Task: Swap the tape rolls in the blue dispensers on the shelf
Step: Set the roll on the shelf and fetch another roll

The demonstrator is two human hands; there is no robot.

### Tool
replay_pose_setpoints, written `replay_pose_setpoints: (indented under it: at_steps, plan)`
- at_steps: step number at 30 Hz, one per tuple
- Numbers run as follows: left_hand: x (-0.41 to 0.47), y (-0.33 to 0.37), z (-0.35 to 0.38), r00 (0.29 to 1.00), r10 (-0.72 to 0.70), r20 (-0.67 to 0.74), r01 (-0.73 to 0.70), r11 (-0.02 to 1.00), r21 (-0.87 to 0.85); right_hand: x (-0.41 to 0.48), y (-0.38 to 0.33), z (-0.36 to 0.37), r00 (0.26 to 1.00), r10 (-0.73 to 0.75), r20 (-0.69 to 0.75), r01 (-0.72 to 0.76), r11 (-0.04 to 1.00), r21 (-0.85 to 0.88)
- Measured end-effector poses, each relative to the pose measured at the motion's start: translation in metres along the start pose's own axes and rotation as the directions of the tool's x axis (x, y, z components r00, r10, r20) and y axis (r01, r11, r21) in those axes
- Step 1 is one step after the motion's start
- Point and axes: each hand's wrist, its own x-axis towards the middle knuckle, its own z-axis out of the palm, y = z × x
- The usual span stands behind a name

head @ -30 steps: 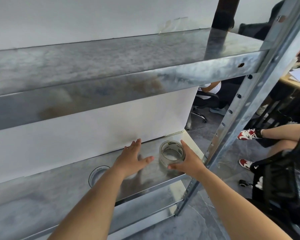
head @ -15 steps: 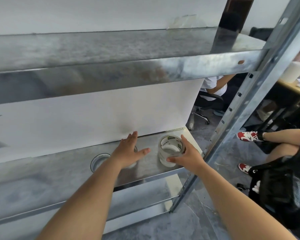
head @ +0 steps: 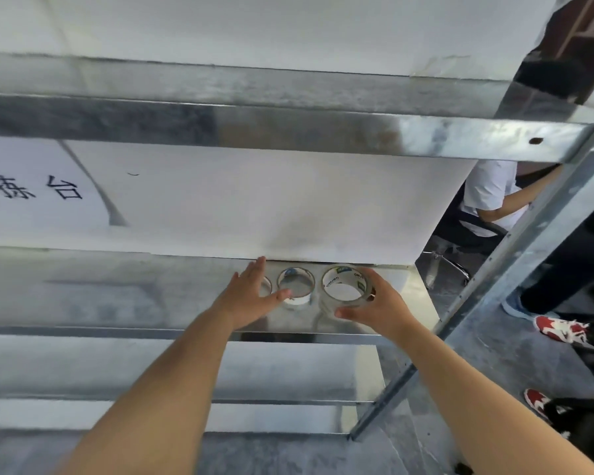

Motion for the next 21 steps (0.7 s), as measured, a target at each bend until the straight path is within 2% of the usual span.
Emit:
replay_pose_setpoints:
  at_steps: [8,13,21]
  plan:
    - [-0.064,-0.04,-0.039,0.988,-0.113,-0.103,0.11,0.994,-0.028,-0.007,-0.046,0.048,0.987,-0.121,0.108,0.123,0.992,-0.011]
    - [-0.098,-0.093,-0.058,0.973,-0.172,-0.152,0.167,0.985,-0.045,-0.013,-0.083,0.086,0.973,-0.171,0.154,0.174,0.985,-0.007]
    - [-0.178,-0.182,-0.098,0.938,-0.251,-0.237,0.235,0.967,-0.095,-0.052,-0.156,0.193,0.953,-0.164,0.255,0.124,0.978,0.167]
